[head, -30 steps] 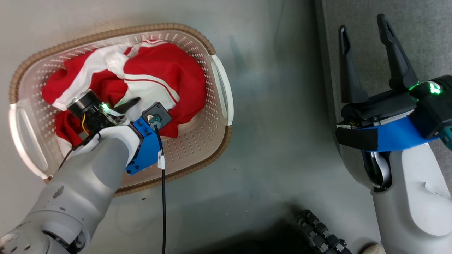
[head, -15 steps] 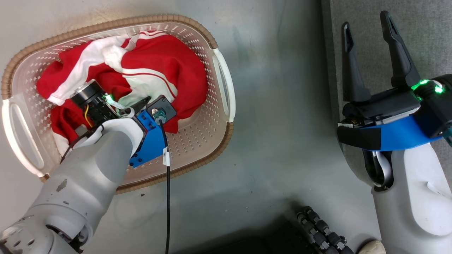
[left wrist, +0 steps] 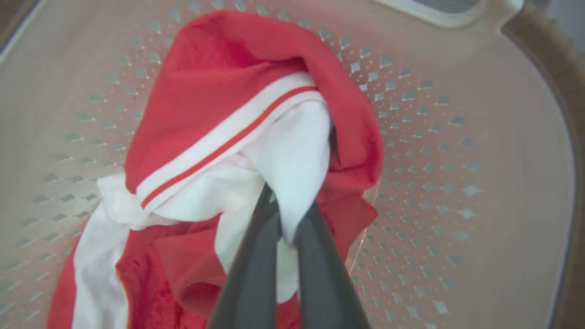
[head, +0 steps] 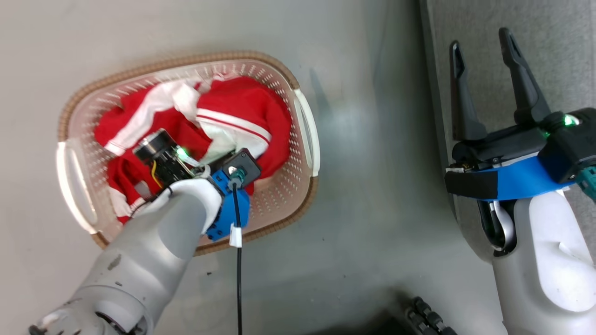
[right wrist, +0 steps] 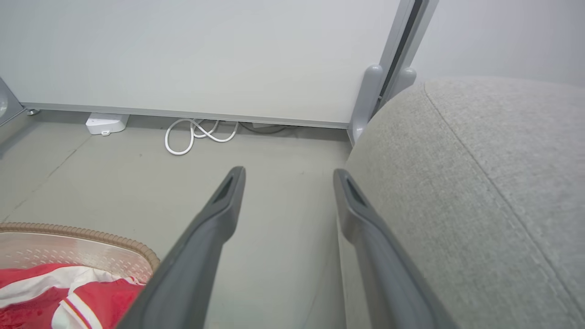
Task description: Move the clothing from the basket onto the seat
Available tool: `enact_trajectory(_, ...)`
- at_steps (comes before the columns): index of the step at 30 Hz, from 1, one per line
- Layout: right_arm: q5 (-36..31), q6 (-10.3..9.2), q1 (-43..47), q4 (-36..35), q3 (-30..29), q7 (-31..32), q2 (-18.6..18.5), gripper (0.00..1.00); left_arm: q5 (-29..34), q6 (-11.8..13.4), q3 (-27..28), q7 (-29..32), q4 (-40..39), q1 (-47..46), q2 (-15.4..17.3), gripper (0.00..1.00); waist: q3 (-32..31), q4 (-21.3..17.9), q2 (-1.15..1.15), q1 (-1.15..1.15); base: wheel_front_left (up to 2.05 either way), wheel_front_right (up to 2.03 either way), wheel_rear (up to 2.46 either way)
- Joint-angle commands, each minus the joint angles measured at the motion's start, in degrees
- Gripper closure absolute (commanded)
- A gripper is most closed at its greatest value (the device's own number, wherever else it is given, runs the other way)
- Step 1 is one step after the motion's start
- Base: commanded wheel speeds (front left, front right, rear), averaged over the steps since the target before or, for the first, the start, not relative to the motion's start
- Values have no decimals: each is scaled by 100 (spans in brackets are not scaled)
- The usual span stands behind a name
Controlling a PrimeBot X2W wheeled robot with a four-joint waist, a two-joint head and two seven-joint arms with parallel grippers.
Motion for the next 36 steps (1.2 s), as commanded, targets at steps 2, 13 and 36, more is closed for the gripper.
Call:
enact_trajectory(2, -59, 1, 131, 76, -28, -21, -4, 0, -155, -20, 96, -156, -78, 136, -100, 100, -509, 184, 0, 0, 0, 0, 0)
enact_trajectory(13, -87, 1, 495, 275, -79, -20, -144, 0, -564, 138, 494, -265, -854, 610, -228, 100, -1602, 506, 0, 0, 0, 0, 0)
enact_trajectory(36, -52, 1, 1593, 691, -206, -20, -174, 0, -332, 348, 2138, -268, -3175, 1621, -112, 100, -3883, 1115, 0, 0, 0, 0, 0)
